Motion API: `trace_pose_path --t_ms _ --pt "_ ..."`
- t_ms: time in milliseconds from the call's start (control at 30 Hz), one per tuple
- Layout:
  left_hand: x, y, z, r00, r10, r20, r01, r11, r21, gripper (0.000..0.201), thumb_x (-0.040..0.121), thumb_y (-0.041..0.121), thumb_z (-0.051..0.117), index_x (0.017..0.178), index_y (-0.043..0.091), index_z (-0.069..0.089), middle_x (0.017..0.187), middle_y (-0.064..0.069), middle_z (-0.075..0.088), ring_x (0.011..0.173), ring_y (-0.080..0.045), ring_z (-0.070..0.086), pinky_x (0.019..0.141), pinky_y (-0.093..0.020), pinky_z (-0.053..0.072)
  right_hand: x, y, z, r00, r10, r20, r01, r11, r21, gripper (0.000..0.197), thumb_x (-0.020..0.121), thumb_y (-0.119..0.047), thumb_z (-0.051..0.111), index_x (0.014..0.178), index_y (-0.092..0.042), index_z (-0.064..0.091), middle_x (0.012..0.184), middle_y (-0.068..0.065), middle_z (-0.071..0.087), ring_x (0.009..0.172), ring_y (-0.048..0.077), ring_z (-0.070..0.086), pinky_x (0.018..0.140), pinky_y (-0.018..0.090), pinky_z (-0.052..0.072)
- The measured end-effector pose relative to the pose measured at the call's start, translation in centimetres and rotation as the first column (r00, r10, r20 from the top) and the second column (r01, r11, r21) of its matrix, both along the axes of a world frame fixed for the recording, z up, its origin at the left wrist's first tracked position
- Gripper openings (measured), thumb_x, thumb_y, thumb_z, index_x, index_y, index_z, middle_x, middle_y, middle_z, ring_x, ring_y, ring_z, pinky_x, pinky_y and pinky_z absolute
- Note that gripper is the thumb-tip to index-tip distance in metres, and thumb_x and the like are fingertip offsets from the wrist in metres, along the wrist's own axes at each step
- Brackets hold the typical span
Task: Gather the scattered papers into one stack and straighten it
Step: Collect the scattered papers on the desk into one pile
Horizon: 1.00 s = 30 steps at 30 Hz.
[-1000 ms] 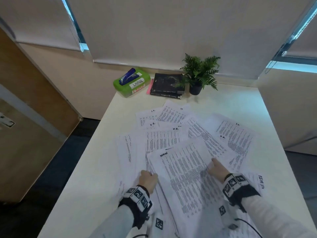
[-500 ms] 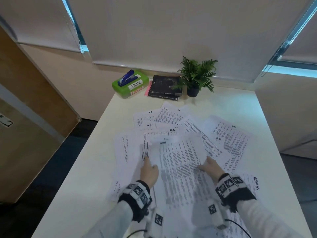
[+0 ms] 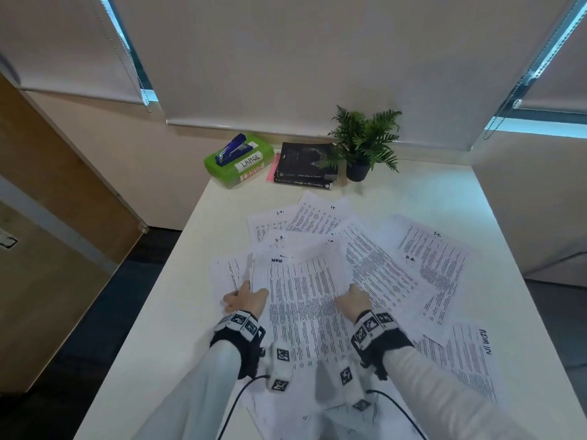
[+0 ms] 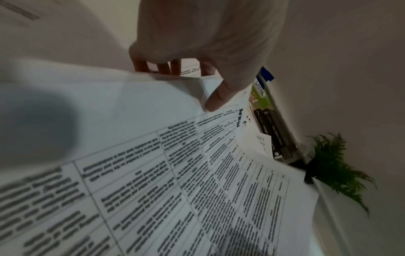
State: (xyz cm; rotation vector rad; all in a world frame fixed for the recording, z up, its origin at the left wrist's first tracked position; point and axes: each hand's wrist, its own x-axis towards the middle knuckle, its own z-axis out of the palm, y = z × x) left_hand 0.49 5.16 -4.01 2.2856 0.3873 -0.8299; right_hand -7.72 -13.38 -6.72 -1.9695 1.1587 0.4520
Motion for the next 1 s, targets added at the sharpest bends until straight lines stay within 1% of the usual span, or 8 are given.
trace_pose_path --t_ms 200,333,467,533,633,800,900,1000 --pt "0.7 0.3 -3.5 0.993 0.034 0.109 -0.025 0.996 -0.082 0.045 0.067 0.027 0.050 0.112 0.024 0.054 0.118 -0.010 0.057 0.104 -0.034 0.055 0.095 -0.045 0.046 -0.9 -0.3 -1.0 0.964 -0.203 0.169 0.178 0.972 0.152 0.056 0.085 0.012 0.043 0.135 -0.003 0.023 0.082 0.001 0.044 0.064 0.011 0.047 0.051 0.020 0.040" --pt "-0.5 -0.8 -2.5 0.977 -0.045 0.207 0.070 0.991 -0.114 0.040 0.072 0.025 0.052 0.113 0.025 0.053 0.118 -0.010 0.051 0.105 -0.032 0.056 0.093 -0.045 0.049 -1.4 -0.4 -1.7 0.967 -0.199 0.159 0.175 0.972 0.155 0.060 0.085 0.012 0.039 0.141 -0.002 0.021 0.092 0.005 0.044 0.062 0.008 0.042 0.051 0.017 0.037" --pt "-2.1 -1.5 -1.1 0.921 -0.121 0.370 0.169 0.980 -0.100 0.046 0.085 0.007 0.055 0.130 0.012 0.048 0.135 -0.011 0.024 0.085 -0.020 0.056 0.069 -0.018 0.050 -2.3 -1.1 -2.5 0.960 -0.225 0.168 0.203 0.969 0.138 0.053 0.084 0.012 0.042 0.136 0.005 0.031 0.091 0.008 0.048 0.061 0.009 0.043 0.053 0.018 0.040" --pt "-2.9 -2.1 -0.9 0.876 -0.225 0.426 0.274 0.960 -0.057 0.045 0.087 0.006 0.053 0.131 0.012 0.044 0.135 -0.010 0.032 0.079 -0.015 0.055 0.062 -0.017 0.051 -2.6 -1.3 -2.9 0.955 -0.245 0.168 0.221 0.964 0.151 0.052 0.084 0.011 0.044 0.134 0.003 0.034 0.098 0.014 0.054 0.064 0.013 0.047 0.060 0.025 0.045" --pt "-4.0 -2.8 -0.6 0.808 -0.337 0.484 0.402 0.915 -0.034 0.043 0.090 0.002 0.047 0.131 0.014 0.041 0.115 -0.006 0.051 0.087 -0.015 0.051 0.079 -0.029 0.052 -2.7 -1.3 -2.5 0.941 -0.289 0.175 0.265 0.953 0.150 0.053 0.084 0.009 0.041 0.135 0.001 0.033 0.098 0.017 0.055 0.063 0.014 0.045 0.058 0.027 0.042" --pt "-3.5 -2.0 0.7 0.857 -0.119 0.501 0.291 0.914 -0.282 0.058 0.091 -0.004 0.042 0.141 0.016 0.020 0.105 -0.003 0.053 0.051 -0.008 0.044 0.039 -0.011 0.035 -1.4 -1.9 -0.5 0.915 -0.299 0.271 0.284 0.954 0.094 0.054 0.083 0.007 0.044 0.135 0.001 0.032 0.092 0.008 0.049 0.065 0.014 0.044 0.063 0.029 0.043" --pt "-1.4 -0.2 0.8 0.894 0.165 0.417 0.066 0.871 -0.487 0.069 0.089 -0.006 0.040 0.145 0.026 0.015 0.130 0.003 0.039 0.069 -0.012 0.059 0.053 -0.012 0.045 1.2 -1.1 2.2 0.929 -0.150 0.337 0.148 0.988 0.034 0.059 0.081 0.004 0.050 0.136 -0.003 0.031 0.114 0.008 0.047 0.096 0.022 0.051 0.086 0.038 0.048" --pt "0.2 1.7 -0.3 0.911 0.313 0.268 -0.172 0.880 -0.444 0.066 0.091 0.000 0.043 0.149 0.016 0.015 0.154 -0.004 0.023 0.132 -0.024 0.041 0.103 -0.025 0.037 3.7 0.1 4.1 0.946 0.045 0.320 0.005 0.988 -0.156 0.044 0.085 -0.001 0.050 0.128 -0.006 0.044 0.128 0.012 0.046 0.115 0.027 0.049 0.100 0.040 0.044"
